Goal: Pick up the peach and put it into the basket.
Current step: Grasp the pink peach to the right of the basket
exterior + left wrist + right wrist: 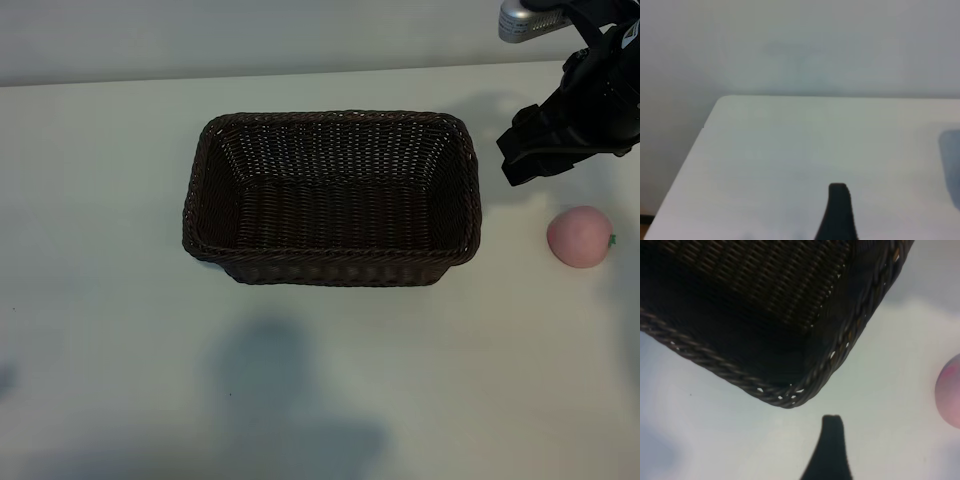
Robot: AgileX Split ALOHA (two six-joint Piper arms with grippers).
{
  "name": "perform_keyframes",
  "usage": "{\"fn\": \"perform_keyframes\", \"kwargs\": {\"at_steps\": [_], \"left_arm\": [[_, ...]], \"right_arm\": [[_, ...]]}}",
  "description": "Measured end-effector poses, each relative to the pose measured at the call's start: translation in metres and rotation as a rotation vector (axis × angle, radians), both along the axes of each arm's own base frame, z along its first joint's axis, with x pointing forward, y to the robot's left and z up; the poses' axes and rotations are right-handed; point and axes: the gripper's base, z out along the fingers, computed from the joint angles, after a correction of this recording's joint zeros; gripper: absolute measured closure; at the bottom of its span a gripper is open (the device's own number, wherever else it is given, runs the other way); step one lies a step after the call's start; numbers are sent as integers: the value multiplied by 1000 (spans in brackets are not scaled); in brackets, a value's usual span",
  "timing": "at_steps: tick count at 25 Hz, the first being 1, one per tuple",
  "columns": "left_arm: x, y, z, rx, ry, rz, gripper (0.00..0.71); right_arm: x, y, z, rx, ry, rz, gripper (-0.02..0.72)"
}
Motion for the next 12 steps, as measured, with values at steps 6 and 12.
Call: {"fn": "perform_keyframes", "kwargs": {"at_steps": [6,12], "left_arm": [[-11,-2,-19,-17,109,-6,118],[-5,-8,-40,-94,222,-60,118]], "right_arm": [[0,0,0,0,2,0,108],[0,0,0,2,2,0,108]]}}
